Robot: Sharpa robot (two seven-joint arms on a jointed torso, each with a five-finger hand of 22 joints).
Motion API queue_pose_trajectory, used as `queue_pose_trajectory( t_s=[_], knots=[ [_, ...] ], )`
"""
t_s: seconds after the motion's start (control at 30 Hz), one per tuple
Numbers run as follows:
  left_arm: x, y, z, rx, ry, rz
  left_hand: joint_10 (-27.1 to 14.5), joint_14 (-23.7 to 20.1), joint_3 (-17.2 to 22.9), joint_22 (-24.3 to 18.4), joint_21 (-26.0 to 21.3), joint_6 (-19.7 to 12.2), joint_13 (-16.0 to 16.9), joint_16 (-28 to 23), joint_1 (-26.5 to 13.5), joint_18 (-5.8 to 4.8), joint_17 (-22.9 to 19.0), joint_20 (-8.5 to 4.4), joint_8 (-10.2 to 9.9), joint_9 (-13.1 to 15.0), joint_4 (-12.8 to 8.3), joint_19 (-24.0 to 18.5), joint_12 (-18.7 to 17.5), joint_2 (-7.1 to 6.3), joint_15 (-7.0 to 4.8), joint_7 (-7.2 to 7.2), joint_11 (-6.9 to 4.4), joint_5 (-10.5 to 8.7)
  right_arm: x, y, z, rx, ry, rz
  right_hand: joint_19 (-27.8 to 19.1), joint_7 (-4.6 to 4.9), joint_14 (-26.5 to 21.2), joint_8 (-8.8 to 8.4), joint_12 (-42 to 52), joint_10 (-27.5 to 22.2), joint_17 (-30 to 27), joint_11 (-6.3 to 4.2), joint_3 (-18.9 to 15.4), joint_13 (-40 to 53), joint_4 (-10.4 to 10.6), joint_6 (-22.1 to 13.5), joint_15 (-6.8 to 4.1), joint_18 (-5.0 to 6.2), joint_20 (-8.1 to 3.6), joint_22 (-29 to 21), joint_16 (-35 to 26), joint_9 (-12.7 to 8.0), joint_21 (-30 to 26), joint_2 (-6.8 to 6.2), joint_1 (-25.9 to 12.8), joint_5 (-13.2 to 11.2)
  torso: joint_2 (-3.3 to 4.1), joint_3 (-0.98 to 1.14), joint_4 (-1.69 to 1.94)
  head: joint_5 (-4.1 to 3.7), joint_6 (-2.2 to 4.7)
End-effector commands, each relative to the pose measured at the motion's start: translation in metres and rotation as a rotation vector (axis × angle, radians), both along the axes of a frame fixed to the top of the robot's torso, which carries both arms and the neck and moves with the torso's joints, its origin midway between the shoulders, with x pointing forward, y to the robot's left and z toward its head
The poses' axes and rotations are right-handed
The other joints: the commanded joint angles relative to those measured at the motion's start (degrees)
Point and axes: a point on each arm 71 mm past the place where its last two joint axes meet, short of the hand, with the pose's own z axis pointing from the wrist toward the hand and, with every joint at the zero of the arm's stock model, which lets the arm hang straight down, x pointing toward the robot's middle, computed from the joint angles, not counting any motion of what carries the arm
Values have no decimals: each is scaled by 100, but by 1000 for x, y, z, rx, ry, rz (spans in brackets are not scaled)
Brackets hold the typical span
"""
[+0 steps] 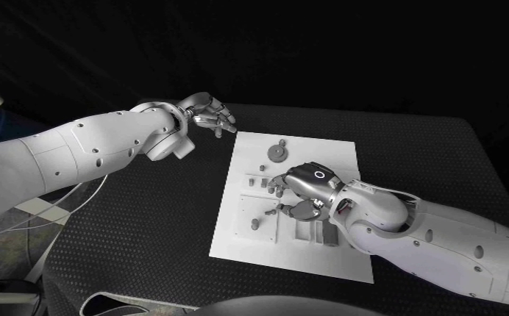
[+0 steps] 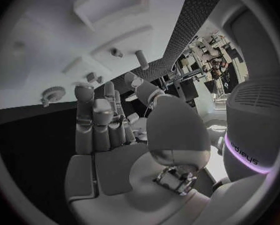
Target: Assemble the parts on the task board
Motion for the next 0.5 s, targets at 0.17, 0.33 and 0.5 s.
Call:
queue_pose_trajectory(
  t_s=[0.17,0.33,0.5],
  knots=[
    [0,-2,1,-10,2,-9,-47,-51,-32,-6,-7,-42,9,36,8,79,-8,-13,16,7,8,-31,17,50,1,12,6,23,5,-3,-11,-105,46,-6,-17,-57,0,81,212,277,-30,-109,-58,241,61,123,-152,580,18,118,6,44,28,-39,-81,6,3,-4,1,-9,0],
    [0,-2,1,-10,2,-9,-46,-51,-32,-6,-7,-42,10,36,8,79,-8,-13,16,7,8,-31,17,51,1,12,5,23,10,-1,-15,-124,54,-9,-3,-139,2,108,525,447,-43,-209,-96,744,118,166,-268,580,5,113,-8,76,24,-60,-93,8,1,-3,6,-14,-2],
    [0,-3,1,-10,2,-10,-46,-51,-32,-6,-7,-41,10,37,8,79,-9,-13,17,8,8,-31,18,51,1,12,5,23,14,0,-18,-130,70,-20,20,-233,2,100,1434,133,-31,-336,-150,2562,175,216,-368,580,-17,119,-4,131,26,-108,-101,14,3,-2,12,-18,-5]
  ],
)
